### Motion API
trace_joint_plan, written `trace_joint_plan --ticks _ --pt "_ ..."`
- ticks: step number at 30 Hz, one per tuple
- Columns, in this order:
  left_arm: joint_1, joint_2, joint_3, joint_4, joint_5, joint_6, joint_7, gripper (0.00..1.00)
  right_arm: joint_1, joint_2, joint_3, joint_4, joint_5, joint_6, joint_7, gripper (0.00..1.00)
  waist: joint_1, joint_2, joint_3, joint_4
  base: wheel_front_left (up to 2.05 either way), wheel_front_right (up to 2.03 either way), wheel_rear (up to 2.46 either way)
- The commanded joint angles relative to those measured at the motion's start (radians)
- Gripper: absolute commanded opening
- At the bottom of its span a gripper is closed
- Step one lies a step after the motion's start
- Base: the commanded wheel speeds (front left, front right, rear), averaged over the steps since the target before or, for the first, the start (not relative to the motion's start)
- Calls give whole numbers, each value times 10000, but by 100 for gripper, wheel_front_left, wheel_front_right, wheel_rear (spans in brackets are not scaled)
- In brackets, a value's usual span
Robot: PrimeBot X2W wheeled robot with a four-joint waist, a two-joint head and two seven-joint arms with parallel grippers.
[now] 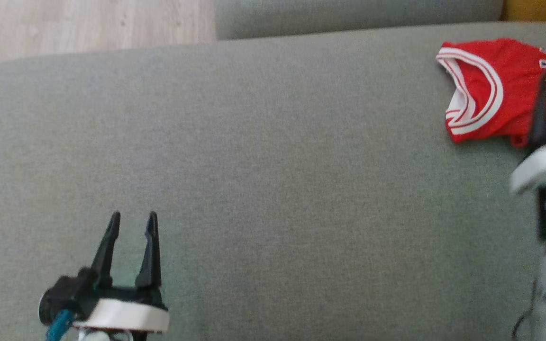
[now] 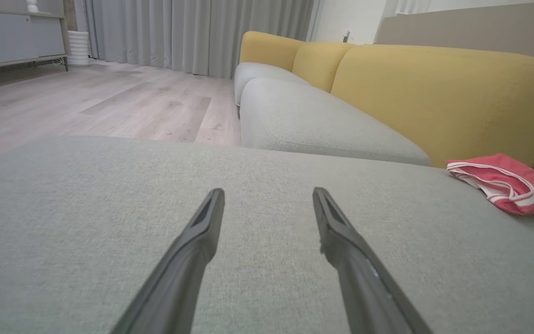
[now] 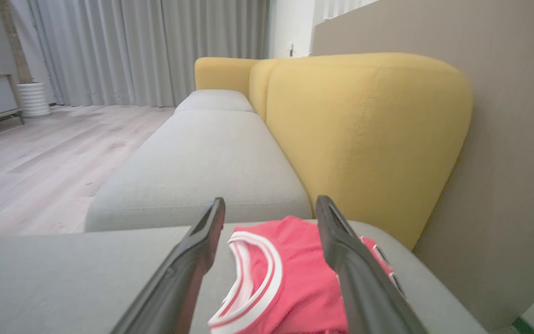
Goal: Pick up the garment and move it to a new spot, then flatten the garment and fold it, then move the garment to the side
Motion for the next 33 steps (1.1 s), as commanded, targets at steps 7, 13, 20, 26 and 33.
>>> trace_joint_plan --ticks 7,13,20,26,33 --pt "409 -148 984 114 499 25 -95 100 2066 242 1766 5 898 67 -1706 100 2 0 -926 270 0 0 0" --pt "700 -340 1245 342 673 24 -95 100 3580 276 2615 1091 1500 67 -3078 100 2 0 -1298 429 0 0 0" --pt "724 -403 1128 364 660 18 -95 100 4329 279 3060 1883 2054 67 -3656 100 2 0 -1473 449 0 0 0" --pt "1056 -426 925 878 588 0 51 0 4578 356 3147 2413 2229 -2 -3588 0 2 0 -1522 365 0 0 0" --pt "990 -443 1010 980 -96 1 250 0 4530 343 3107 2448 2980 0 -3424 0 2 0 -1518 338 0 0 0"
